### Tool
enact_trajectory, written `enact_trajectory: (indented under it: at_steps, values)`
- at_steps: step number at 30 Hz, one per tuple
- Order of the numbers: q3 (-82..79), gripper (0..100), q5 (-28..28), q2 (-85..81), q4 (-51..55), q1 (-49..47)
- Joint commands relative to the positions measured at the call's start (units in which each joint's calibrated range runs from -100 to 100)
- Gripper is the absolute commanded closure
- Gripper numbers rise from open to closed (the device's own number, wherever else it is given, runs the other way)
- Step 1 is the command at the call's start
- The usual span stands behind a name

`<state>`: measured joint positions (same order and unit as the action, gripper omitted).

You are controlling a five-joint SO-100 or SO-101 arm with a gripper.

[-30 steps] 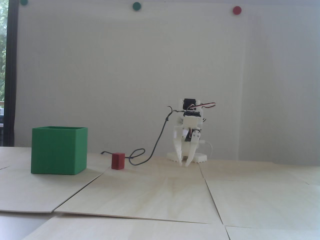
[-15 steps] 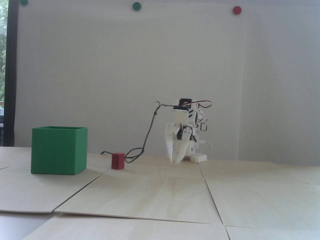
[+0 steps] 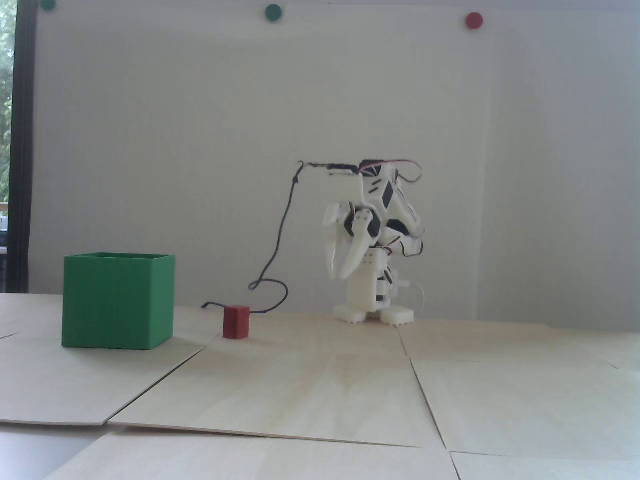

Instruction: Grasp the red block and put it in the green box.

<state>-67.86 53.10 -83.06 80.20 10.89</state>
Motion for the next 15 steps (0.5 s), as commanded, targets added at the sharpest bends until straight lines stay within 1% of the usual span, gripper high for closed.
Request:
enact_trajectory:
  at_steps: [1, 8, 11, 15]
  values:
    - [13.47, 98, -0.36, 14.09, 1.17, 3.79]
    - [26.87, 98, 0.0, 30.52, 0.58, 16.81]
    - [35.65, 98, 0.05, 37.39, 0.49, 22.52]
    - [43.1, 98, 0.11, 45.52, 0.49, 24.94]
